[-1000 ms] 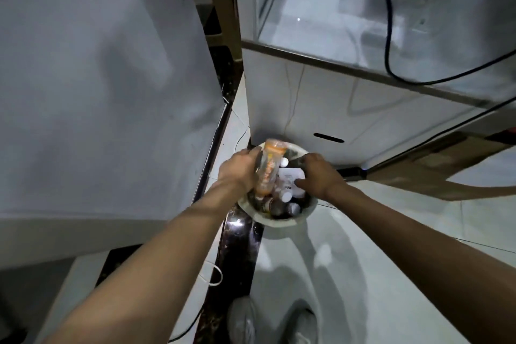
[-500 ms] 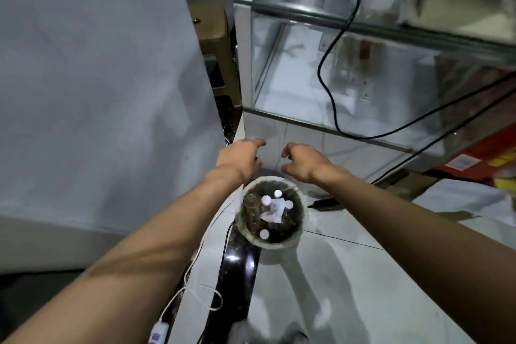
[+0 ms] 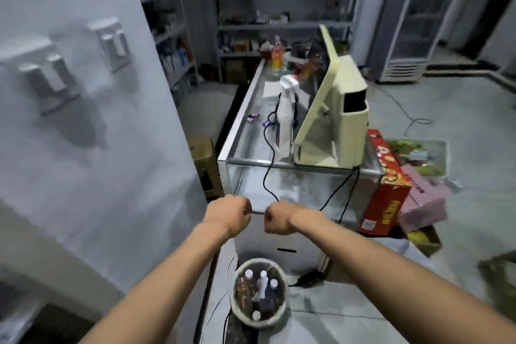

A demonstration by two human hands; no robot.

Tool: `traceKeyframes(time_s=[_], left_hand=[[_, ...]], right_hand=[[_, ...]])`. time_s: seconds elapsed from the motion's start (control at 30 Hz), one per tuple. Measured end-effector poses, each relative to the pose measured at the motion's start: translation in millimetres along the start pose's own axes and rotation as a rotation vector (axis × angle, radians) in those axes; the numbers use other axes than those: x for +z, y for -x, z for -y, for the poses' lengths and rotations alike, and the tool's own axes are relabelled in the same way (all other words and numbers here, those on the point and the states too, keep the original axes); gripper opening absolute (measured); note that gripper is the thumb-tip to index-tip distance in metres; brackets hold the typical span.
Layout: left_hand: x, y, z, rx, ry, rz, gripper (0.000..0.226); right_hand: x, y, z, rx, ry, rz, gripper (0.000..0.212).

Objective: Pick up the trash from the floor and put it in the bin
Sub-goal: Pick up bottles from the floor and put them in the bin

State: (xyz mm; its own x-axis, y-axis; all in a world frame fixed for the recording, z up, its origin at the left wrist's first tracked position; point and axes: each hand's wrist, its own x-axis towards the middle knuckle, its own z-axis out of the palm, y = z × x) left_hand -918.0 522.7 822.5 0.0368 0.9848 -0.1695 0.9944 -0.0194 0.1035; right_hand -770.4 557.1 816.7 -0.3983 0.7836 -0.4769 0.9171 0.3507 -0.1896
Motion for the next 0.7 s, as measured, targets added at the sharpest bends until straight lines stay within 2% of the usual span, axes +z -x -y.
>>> traceKeyframes(time_s=[0.17,0.23,0.33,0.47,0.7], left_hand=[[-107,64,-58,0.064,0.058,-0.117,0.03],[-141,96,-85,0.136,0.063,-0.184,0.029],[-183,155,-129,0.275,0.108,-0.317,0.027],[-201,228,-185,0.503,0.134,-0.402,0.022],[-194,332,-264,0.806,0.113,-0.43,0.026]], right_hand=[[-72,125,1,0.144,-0.181,-0.219,0.03],[-94,181,1,0.179,-0.28,-0.349,0.027],[-109,281,1,0.262,-0.32,-0.551,0.034],[-91,403,2,0.405,-0.245,-0.738,0.034],[-13,567,-7,0.689,-0.261,-0.852,0.025]])
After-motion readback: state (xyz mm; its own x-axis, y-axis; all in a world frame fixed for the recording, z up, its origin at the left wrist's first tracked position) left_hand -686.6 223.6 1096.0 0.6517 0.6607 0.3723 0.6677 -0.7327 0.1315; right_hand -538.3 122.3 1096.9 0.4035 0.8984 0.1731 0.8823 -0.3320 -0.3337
